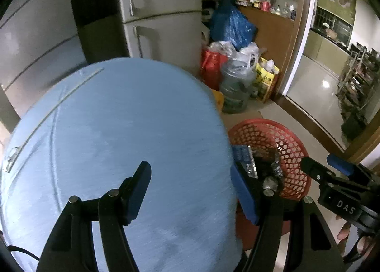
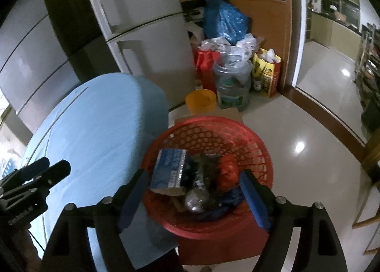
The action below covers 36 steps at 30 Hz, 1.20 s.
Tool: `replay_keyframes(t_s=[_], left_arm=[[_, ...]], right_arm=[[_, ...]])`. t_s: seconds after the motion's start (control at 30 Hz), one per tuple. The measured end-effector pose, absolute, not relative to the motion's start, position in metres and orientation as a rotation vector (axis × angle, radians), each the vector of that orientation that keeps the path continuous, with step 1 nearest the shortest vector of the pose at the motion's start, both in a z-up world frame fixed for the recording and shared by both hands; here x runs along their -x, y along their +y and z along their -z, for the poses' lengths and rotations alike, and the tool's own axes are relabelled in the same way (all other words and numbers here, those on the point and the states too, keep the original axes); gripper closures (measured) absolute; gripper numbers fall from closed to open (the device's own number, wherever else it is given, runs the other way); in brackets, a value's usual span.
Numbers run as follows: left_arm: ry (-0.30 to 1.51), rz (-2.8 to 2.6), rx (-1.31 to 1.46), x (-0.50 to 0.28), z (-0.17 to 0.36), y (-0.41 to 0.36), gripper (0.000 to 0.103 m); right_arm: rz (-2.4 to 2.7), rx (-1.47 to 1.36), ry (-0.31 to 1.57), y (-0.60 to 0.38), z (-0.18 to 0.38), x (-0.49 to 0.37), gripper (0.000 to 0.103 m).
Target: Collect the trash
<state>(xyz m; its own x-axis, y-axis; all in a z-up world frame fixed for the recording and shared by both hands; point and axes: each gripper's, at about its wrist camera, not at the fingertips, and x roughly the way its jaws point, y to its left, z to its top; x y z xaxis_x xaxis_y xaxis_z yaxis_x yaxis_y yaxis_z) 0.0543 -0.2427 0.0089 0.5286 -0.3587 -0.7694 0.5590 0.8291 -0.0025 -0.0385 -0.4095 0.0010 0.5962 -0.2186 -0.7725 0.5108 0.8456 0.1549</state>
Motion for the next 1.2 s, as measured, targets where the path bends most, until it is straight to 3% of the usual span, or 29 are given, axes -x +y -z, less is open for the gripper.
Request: replay_keyframes(t_s=[0.57, 1.2], left_arm=[[0.818, 0.453, -0.168, -0.034, -0.013, -0.175, 0.033], [0.8, 0.459, -0.187, -0.013, -0.015, -0.172, 0.033]], right_arm=[[0.422, -0.294, 0.834, -0.364, -0.011, 0.051, 0.016], [0.461, -0.3, 0.836, -0.365, -0.007, 0.072, 0.016]])
